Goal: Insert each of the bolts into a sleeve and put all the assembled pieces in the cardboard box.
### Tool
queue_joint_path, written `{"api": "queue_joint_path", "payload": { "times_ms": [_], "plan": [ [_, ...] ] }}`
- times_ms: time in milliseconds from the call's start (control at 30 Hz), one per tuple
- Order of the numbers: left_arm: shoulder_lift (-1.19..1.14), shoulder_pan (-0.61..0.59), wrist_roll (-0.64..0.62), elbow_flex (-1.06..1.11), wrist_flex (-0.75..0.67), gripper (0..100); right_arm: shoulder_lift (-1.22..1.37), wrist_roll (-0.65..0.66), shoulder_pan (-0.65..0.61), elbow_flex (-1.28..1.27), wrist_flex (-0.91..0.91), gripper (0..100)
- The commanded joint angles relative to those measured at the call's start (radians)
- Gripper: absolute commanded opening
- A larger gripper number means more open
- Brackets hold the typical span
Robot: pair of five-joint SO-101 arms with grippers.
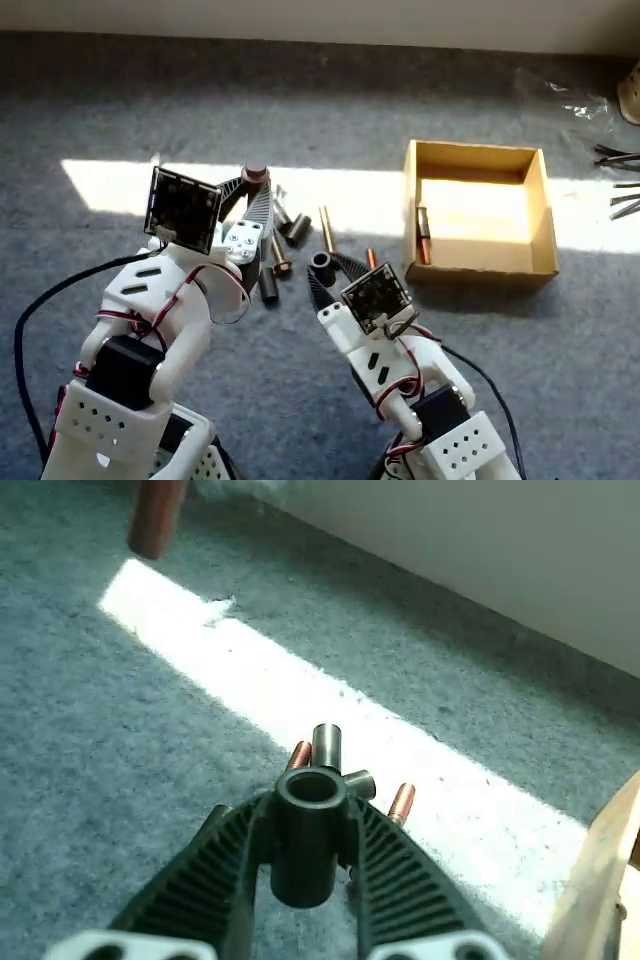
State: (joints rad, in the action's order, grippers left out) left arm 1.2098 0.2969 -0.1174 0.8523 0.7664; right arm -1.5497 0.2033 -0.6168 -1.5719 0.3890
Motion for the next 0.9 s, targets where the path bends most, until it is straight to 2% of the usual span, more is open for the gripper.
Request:
{"api": "queue_joint_path", "payload": {
  "times_ms": [0,133,367,600,700,867],
  "plan": [
    [0.048,-0.004,-0.066,-0.004,-0.031,1,-0.005,-0.089,-0.024,0.015,-0.051,0.5],
    [0.087,0.038,-0.077,0.062,-0.095,1,-0.005,-0.133,-0.061,0.012,-0.094,0.5],
    [0.162,0.056,-0.078,0.269,-0.388,1,-0.005,-0.132,-0.113,0.012,-0.094,0.5],
    [0.18,0.127,-0.083,0.312,-0.393,1,-0.005,-0.129,-0.11,0.019,-0.094,0.5],
    [0.18,0.163,-0.081,0.323,-0.394,1,-0.005,-0.071,-0.113,0.019,-0.094,0.5],
    [0.18,0.163,-0.081,0.34,-0.394,1,-0.005,-0.052,-0.111,0.018,-0.093,0.5]
  ]
}}
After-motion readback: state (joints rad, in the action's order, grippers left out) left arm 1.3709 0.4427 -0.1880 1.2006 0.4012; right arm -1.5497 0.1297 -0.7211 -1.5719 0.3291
